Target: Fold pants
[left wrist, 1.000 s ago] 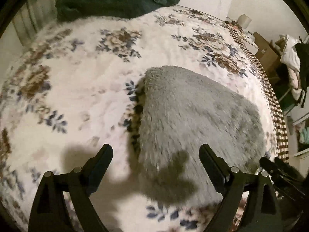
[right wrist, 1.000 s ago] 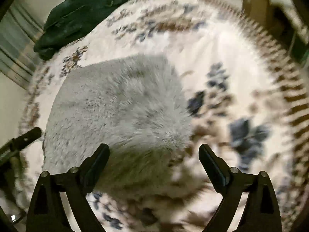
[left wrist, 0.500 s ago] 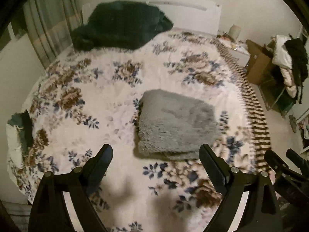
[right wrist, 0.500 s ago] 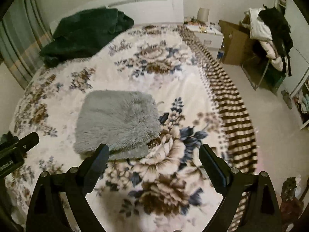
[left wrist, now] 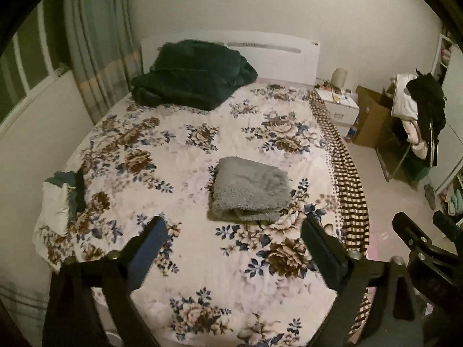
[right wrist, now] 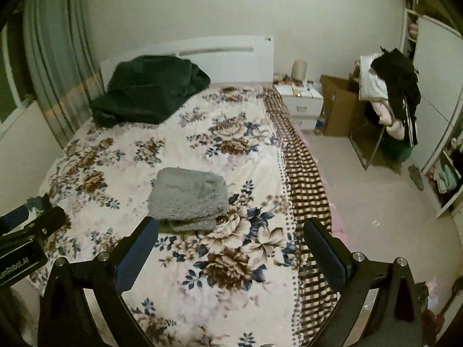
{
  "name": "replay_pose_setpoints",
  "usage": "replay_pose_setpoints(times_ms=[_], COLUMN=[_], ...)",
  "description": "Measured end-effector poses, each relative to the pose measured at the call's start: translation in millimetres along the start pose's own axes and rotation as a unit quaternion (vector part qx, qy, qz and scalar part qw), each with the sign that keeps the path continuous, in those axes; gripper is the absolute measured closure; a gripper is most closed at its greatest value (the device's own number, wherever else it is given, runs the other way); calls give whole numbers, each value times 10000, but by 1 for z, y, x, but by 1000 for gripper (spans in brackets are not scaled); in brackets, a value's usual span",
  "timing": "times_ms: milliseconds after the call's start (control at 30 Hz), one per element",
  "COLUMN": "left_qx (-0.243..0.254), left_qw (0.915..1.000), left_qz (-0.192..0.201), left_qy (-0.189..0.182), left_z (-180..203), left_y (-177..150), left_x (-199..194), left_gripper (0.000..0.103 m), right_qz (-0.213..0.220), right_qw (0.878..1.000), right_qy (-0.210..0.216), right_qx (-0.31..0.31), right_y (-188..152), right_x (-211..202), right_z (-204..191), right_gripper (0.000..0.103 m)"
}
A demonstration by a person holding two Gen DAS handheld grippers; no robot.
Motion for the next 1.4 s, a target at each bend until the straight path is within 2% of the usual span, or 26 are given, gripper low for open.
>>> replay_pose_setpoints(times_ms=[267,533,733,1400], left_qx=[-9,156,281,334], left_qw=[9994,9992,9990,9987], left_qz=[334,359,360,382], left_qy=[82,9,12,-45], left_z=[4,5,2,-1], left_y=[-11,-14,-12,-11], left_x=[-68,-96,-102,-108], left_gripper=[1,1,1,1], right_qz=[228,328,313,287], right_qw=[9994,9993,9993,9995], right_qy=[215,149,106,-29], right_qx=[-139,-118,-159,-87], right_y=[-11,-9,-11,-7], right_x=[-94,-150,-170,-174], right_z=[6,10,1,6], right_gripper=[1,1,1,1])
Point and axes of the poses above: each gripper's, at about its wrist camera, not at the fingertips, and x roughly the way its jaws point, z to its right, y to its top, the point moved 8 cm from there along x, roughly the way its jaws point, and after that the axes turned 4 degrees about -y, right-handed, at the moved point
